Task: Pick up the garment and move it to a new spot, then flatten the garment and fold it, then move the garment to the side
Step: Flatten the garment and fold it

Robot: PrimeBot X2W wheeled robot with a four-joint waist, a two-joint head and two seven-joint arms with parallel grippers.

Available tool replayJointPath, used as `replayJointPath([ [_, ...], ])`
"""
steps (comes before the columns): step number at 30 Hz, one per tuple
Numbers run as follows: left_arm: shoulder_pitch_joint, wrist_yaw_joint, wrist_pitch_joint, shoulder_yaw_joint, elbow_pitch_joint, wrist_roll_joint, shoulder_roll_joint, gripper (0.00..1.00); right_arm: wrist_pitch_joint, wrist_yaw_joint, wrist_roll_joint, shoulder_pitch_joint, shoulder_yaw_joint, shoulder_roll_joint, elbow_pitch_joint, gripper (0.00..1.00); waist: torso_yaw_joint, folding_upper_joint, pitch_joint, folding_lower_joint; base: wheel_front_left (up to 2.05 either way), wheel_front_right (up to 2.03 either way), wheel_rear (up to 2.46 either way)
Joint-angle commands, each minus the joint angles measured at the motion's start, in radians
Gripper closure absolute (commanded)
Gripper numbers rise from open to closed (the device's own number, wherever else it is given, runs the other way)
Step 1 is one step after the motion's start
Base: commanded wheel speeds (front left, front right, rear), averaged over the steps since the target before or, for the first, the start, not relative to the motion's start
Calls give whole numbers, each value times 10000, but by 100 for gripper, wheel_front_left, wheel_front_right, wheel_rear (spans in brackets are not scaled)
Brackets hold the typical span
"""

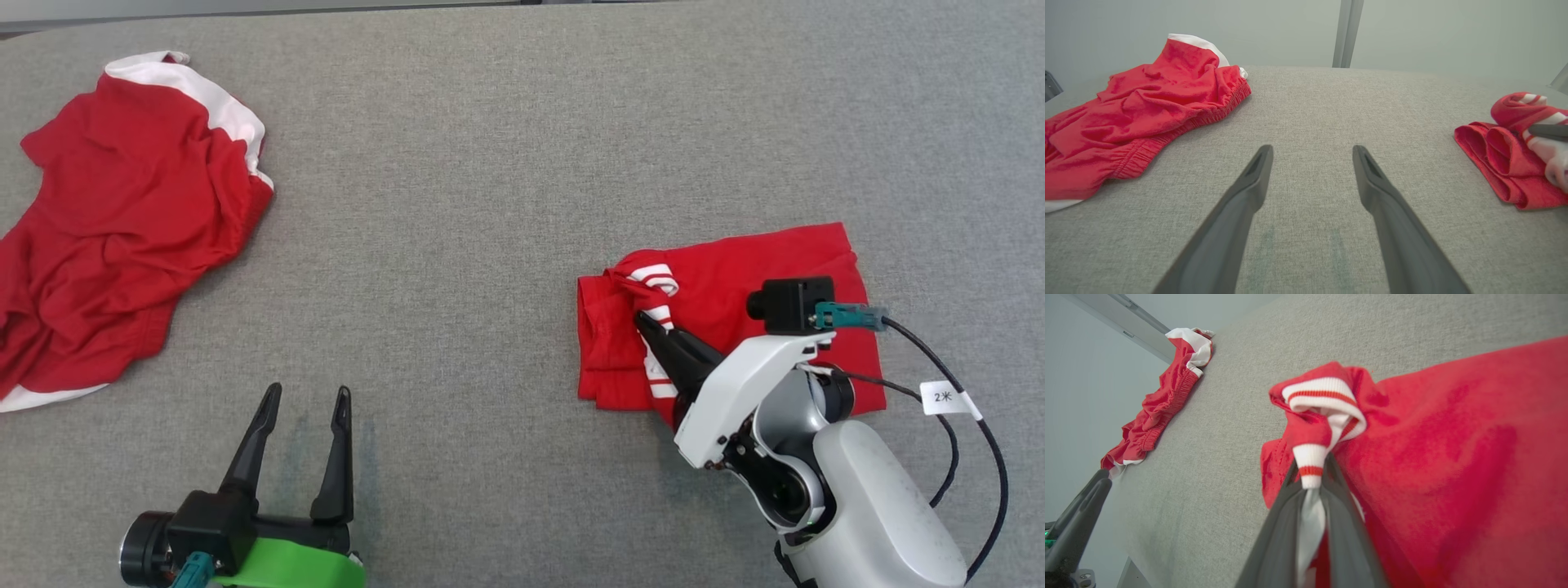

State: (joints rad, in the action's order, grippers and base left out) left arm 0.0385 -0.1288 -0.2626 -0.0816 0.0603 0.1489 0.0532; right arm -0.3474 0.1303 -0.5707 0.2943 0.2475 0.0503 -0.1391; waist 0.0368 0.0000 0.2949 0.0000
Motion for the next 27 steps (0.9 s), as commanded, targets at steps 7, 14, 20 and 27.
replayJointPath([
  [7, 128, -31, -26, -200, 133, 126, 8, 0, 573, 7, -438, 469, 513, 10, -587, 100, 14, 0, -98, 0, 0, 0, 0],
  [14, -6, -31, -27, -73, 261, 249, 11, 0, 1237, 7, -436, 751, 1032, 11, -1015, 0, 29, 0, -197, 0, 0, 0, 0],
  [20, 155, -32, -27, 74, 285, 228, 45, 0, 1995, 6, -237, 431, 862, 10, -685, 0, 71, 0, -438, 0, 0, 0, 0],
  [27, 427, -32, -27, 278, 275, 306, 8, 0, 3135, 6, 1082, -545, -391, 394, 804, 0, 50, 0, -861, 0, 0, 0, 0],
])
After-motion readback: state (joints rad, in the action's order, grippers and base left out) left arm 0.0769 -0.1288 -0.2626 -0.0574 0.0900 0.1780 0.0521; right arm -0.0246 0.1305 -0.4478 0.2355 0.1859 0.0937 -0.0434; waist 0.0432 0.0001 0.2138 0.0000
